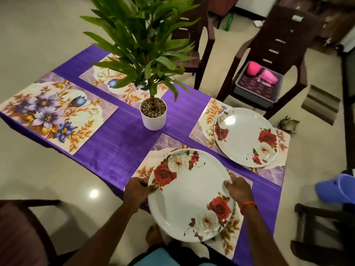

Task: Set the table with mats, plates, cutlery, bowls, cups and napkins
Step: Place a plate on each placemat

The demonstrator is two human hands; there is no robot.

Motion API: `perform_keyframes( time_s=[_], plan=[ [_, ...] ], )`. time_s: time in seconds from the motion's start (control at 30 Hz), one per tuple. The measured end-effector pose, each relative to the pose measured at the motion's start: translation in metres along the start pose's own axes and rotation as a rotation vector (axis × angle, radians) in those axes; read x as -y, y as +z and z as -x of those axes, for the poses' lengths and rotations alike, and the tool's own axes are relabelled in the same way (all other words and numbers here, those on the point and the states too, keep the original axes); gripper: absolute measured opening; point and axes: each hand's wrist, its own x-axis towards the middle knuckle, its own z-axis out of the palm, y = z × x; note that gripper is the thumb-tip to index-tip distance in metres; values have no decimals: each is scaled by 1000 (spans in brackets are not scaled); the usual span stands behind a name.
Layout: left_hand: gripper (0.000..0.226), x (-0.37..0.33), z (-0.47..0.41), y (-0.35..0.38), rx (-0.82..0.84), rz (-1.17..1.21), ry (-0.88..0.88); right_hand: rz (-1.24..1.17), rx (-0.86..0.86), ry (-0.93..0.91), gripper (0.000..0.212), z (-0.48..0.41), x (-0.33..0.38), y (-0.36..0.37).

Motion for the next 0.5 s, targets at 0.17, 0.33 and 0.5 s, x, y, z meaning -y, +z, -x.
perform_keyframes(
  time_s=[0.17,0.33,0.5],
  plan=[
    [27,-11,-12,5,-48,-57,39,-85,3,-10,29,-12,3,4],
    [30,-12,-19,4,-79,-83,32,-112,22,39,25,-24,1,14],
    [30,-10,-23,3,-129,-44,-21,-108,24,54,28,-38,2,20]
  ],
)
